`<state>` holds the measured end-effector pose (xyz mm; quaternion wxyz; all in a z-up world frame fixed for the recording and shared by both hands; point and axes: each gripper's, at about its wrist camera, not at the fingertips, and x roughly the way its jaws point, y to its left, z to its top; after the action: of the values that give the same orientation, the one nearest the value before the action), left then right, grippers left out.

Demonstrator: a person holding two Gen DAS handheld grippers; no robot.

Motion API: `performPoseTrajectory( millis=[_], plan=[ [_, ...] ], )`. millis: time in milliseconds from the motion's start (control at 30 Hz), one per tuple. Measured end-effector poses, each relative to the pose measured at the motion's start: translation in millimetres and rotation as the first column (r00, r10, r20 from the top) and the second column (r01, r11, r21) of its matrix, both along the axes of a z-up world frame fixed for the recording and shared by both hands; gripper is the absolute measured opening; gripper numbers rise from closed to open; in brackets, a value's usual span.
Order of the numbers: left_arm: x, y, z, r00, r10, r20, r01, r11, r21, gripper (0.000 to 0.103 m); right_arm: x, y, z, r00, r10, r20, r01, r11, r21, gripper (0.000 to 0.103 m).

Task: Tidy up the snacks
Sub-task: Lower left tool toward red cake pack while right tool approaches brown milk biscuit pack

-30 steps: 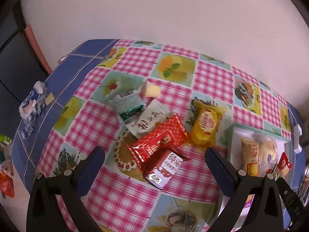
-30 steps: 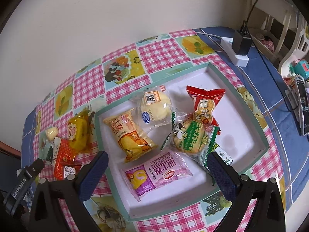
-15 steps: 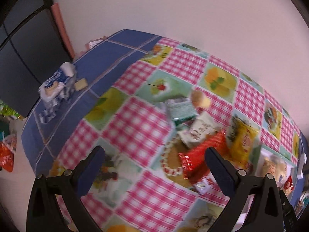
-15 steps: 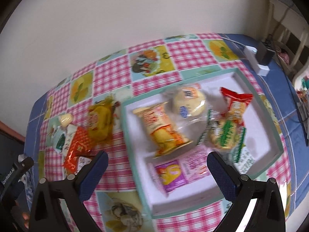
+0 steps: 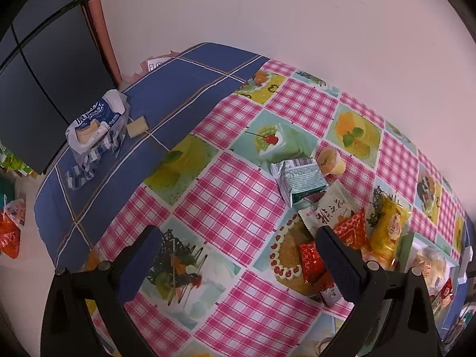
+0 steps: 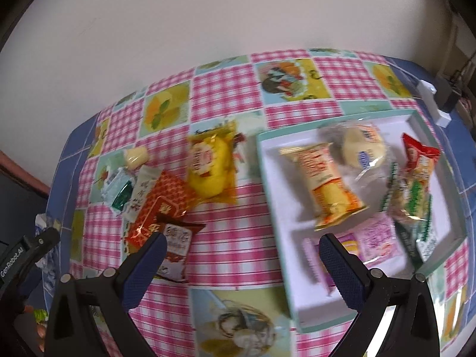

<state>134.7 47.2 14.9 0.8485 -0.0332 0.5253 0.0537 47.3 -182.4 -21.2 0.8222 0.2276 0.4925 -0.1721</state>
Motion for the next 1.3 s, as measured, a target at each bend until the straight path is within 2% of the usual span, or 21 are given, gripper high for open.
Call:
performPoseTrajectory(
  millis=[200, 500, 800, 933, 1133, 1300],
  plan=[
    [9, -1, -22, 0.999, 0.009, -0.033, -0.009, 1.000, 0.015, 0.103, 15, 18, -13, 0.999, 0.043, -0.016, -0.043, 0.999, 0.000, 0.103],
    [26, -5, -71, 0.992, 0.017, -0.127, -0.020, 1.000, -0.023, 0.103, 32, 25, -43, 0.996, 0.071, -0.056, -0.070, 0.997, 0.021, 0.103],
    [37, -13, -87, 0.991, -0.029, -0.128, 0.018, 0.996, -0.086, 0.103, 44, 37, -63, 0.993, 0.099, -0.064, -0.097, 0.995, 0.033, 0.103],
    [40, -21, -91, 0.988, -0.067, -0.143, 0.049, 0.991, -0.126, 0.103, 46, 41, -66, 0.992, 0.106, -0.073, -0.105, 0.994, 0.024, 0.092],
    [43, -38, -86, 0.983, -0.132, -0.126, 0.115, 0.984, -0.132, 0.103, 45, 37, -64, 0.992, 0.103, -0.078, -0.101, 0.994, 0.029, 0.085],
    [46, -58, -86, 0.970, -0.205, -0.133, 0.188, 0.973, -0.135, 0.103, 40, 30, -62, 0.990, 0.101, -0.101, -0.099, 0.995, 0.024, 0.083]
  ],
)
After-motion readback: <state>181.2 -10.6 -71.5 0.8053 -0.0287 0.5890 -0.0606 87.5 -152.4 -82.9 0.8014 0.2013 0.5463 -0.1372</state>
